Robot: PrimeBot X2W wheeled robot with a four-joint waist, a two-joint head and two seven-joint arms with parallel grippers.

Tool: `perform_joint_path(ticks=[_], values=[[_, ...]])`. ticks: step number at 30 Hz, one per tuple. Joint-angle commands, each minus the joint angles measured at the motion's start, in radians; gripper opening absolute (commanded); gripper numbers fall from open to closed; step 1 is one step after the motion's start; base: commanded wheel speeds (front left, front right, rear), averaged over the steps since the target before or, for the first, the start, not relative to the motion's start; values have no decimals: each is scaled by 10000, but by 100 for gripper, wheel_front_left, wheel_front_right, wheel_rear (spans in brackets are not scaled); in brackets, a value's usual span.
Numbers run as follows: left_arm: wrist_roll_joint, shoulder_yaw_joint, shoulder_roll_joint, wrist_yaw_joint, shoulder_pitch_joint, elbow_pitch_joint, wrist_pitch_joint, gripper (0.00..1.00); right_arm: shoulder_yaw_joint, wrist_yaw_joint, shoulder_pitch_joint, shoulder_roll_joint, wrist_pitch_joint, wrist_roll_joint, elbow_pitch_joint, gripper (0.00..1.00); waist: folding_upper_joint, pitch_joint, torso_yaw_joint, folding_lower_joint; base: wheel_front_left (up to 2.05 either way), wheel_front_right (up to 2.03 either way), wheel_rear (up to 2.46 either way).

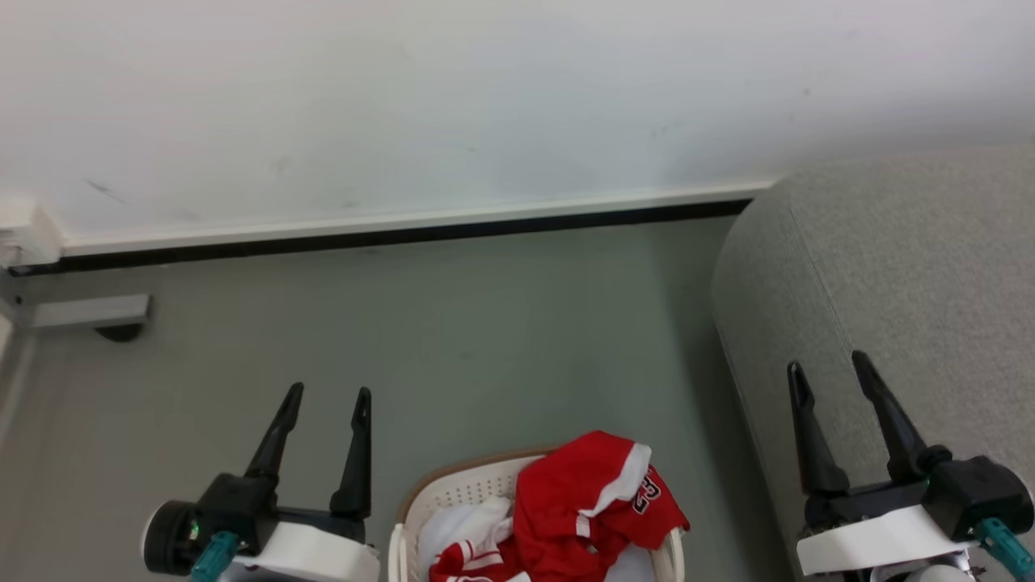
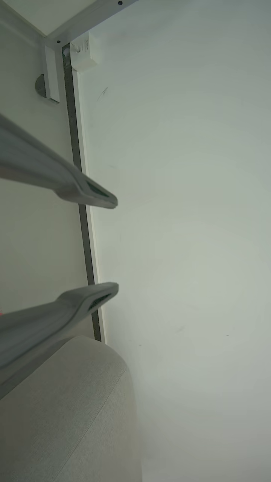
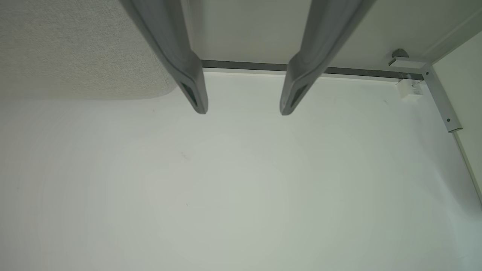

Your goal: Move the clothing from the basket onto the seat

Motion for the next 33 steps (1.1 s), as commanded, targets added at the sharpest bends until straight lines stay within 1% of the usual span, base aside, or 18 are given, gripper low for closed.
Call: perform_joint_path(ticks=[1, 8, 13, 19, 25, 30, 33], values=[[138, 3, 37, -68, -151, 46, -4, 100, -39, -21, -135, -13, 5, 82, -69, 100, -1, 391, -355, 0, 0, 0, 0], [292, -209, 128, -457, -747, 309, -4, 100, -424, -21, -561, 1, 5, 254, -423, 100, -1, 1306, -900, 0, 0, 0, 0], [421, -562, 259, -691, -1291, 934, -4, 100, -545, -21, -905, 2, 7, 487, -713, 100, -1, 1973, -1239, 0, 0, 0, 0], [848, -1330, 584, -919, -2147, 2670, -4, 100, -501, -21, -1257, 5, 7, 681, -1031, 100, -1, 2726, -1567, 0, 0, 0, 0], [1066, -2179, 830, -1044, -3176, 4853, 168, 100, -471, -21, -1574, 4, 5, 817, -1253, 100, -1, 3346, -1857, 0, 0, 0, 0], [1277, -2973, 1059, -1097, -3893, 6420, 684, 100, -411, -21, -1758, 5, 5, 1041, -1411, 100, -1, 3861, -2137, 0, 0, 0, 0], [1177, -3745, 1122, -1101, -4237, 7240, 1018, 100, -429, -21, -1790, 2, 7, 1239, -1499, 100, -1, 4152, -2263, 0, 0, 0, 0]])
